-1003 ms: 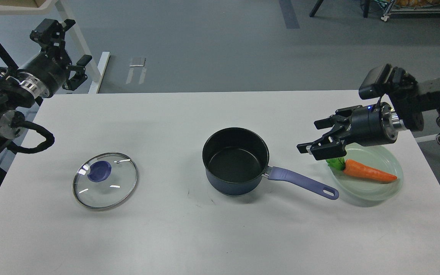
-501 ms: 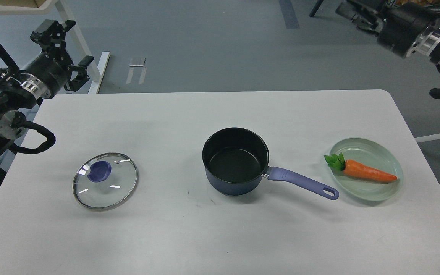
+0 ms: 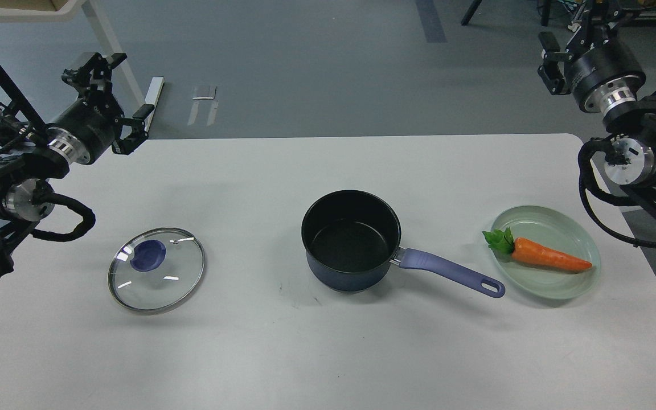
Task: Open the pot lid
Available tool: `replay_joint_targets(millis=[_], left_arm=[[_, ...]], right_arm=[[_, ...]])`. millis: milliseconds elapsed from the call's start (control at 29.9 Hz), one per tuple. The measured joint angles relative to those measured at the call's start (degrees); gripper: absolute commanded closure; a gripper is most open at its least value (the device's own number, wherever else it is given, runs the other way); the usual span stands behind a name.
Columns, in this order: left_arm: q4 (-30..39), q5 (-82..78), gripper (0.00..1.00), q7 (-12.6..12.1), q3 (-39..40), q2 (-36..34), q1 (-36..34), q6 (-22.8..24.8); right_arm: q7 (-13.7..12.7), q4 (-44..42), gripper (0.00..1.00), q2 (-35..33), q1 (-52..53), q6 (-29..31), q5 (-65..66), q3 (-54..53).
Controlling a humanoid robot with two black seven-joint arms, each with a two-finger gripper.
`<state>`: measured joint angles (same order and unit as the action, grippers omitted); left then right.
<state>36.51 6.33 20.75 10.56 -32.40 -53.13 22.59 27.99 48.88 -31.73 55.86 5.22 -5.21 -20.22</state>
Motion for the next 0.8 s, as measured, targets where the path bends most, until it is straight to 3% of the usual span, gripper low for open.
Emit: replay_joint_targets(millis=[134,234,802], left_arm=[[0.07,0.08,0.01,-1.48,0.48,0.84,0.29,1.34],[0.13,0.25,0.01,-2.45,0.63,1.15,0.79,2.30],[-0.30,1.67,0.01,-3.70,2.96,2.39,5.35,5.41]], right_arm=[[0.00,-4.07,0.00,1.08,-1.74,9.21,-3.57,-0.31],[0.00,-4.92,0.00,1.43,-2.08,11.27,-4.45,-0.28],[0.01,-5.77,0.00,5.00,-3.12,7.52,-3.93,-0.32]])
